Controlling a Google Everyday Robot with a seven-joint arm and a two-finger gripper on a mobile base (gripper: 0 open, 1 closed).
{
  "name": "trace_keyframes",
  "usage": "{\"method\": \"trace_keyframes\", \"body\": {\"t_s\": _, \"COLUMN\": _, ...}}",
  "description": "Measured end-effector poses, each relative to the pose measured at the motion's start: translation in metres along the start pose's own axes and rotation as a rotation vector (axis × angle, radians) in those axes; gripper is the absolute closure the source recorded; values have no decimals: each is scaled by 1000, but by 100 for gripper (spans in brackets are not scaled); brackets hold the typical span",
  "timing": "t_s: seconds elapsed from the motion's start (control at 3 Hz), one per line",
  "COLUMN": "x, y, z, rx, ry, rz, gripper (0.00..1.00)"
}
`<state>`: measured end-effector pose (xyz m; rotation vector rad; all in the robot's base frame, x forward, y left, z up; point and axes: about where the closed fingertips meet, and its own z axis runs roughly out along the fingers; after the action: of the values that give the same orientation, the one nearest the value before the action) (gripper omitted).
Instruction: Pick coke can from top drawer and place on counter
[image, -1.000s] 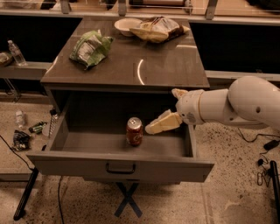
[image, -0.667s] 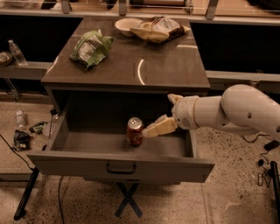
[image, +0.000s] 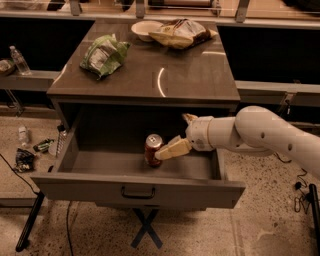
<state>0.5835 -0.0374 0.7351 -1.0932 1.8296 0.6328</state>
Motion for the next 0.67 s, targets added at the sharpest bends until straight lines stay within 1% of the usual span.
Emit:
{"method": "trace_keyframes", "body": {"t_s": 0.33, "x": 7, "y": -2, "z": 25, "rx": -17, "ry": 7, "rz": -17, "gripper": 0}}
{"method": "trace_keyframes", "body": {"t_s": 0.67, "x": 18, "y": 2, "z": 48, "rx": -24, "ry": 18, "rz": -48, "gripper": 0}}
